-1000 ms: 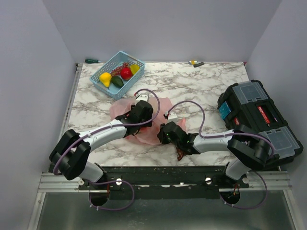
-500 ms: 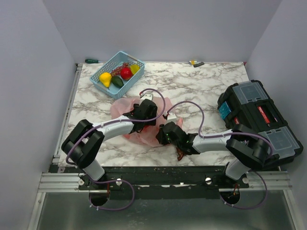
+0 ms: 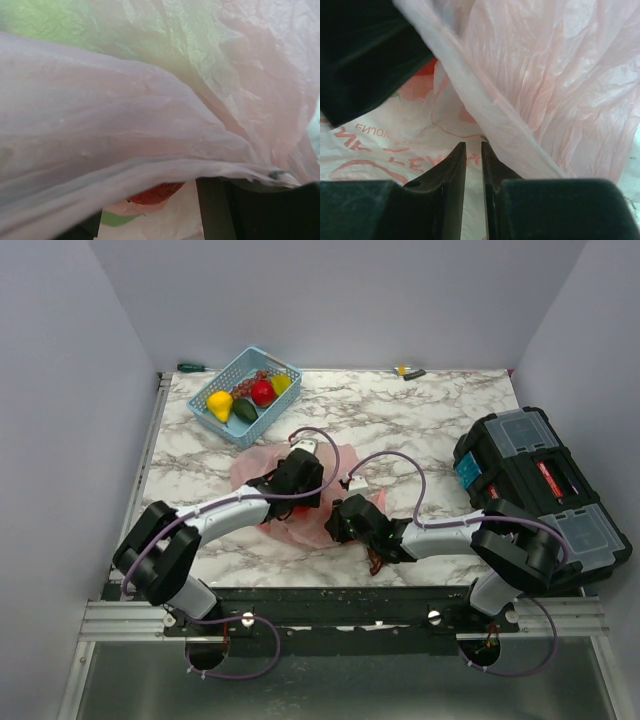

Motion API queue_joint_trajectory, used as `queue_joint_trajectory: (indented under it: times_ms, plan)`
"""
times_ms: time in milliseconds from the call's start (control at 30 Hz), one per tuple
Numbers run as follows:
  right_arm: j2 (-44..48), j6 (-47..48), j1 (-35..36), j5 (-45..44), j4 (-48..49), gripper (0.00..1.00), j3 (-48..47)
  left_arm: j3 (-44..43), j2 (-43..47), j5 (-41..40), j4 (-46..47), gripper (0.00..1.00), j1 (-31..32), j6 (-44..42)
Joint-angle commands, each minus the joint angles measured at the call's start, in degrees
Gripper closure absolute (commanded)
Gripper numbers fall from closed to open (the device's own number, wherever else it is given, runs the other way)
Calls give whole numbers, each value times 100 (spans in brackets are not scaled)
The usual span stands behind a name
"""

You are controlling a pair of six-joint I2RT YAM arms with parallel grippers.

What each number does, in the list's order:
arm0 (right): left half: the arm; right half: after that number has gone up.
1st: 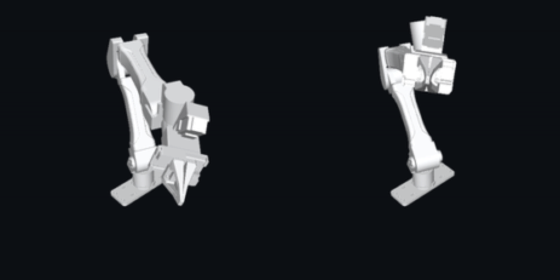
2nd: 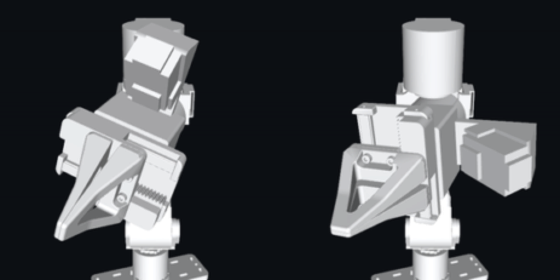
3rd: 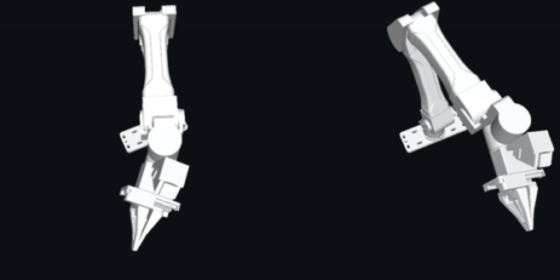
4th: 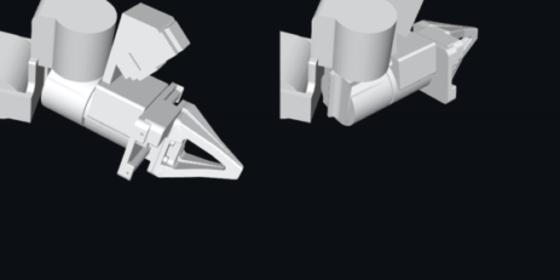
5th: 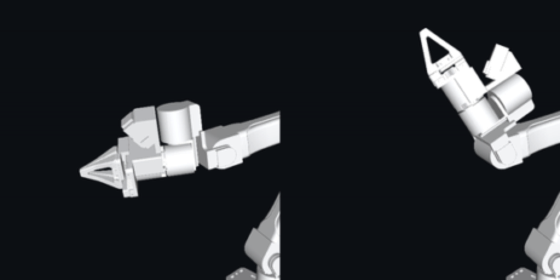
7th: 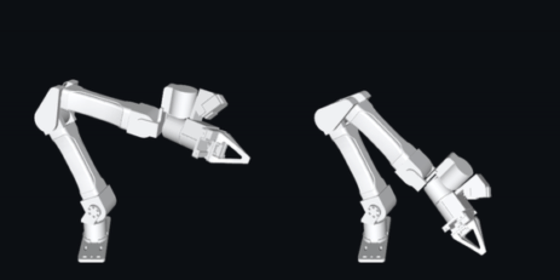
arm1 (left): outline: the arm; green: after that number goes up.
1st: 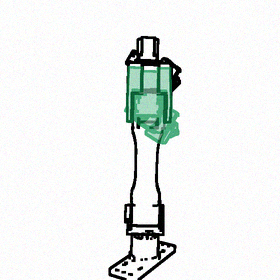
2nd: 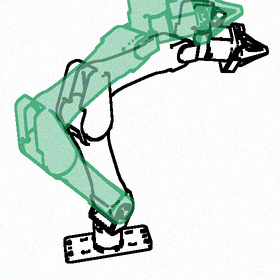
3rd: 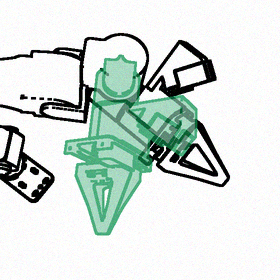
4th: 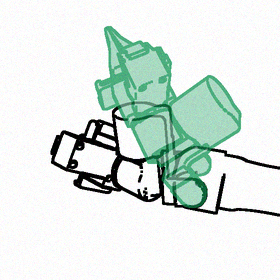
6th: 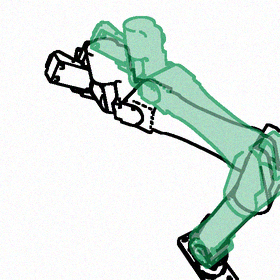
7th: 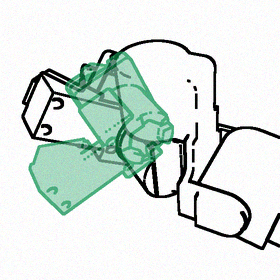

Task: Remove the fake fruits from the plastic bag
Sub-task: Take out the fake fruit from the plastic bag.

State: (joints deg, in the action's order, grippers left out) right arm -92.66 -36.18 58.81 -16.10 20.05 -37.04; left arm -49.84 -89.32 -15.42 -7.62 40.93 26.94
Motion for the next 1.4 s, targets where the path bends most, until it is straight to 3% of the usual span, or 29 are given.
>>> queue_joint_trajectory:
  times_ms: [0,300,500,667,733,933,1200,1367]
  plan:
    - [85,-64,8,-61,17,79,88,326,992,461,-479,77,-7,-66]
    - [48,-30,9,-90,50,79,75,838,2661,1621,-978,84,-8,-28]
    - [-31,-3,11,-95,62,79,43,656,3507,2206,-1490,87,-12,-34]
    - [-148,-5,8,-58,80,79,30,53,3964,2129,-2081,93,-15,-229]
    - [-206,-10,9,-37,86,79,6,-497,4092,1772,-2480,100,-37,-479]
    - [-215,32,11,-60,64,79,-27,-1027,4176,1482,-2742,100,-245,-681]
    - [-225,93,9,-1,133,79,-24,-1787,3708,471,-2654,100,-1228,-432]
    - [-178,102,6,-25,179,79,54,-2023,2945,1313,-1598,100,-2592,485]
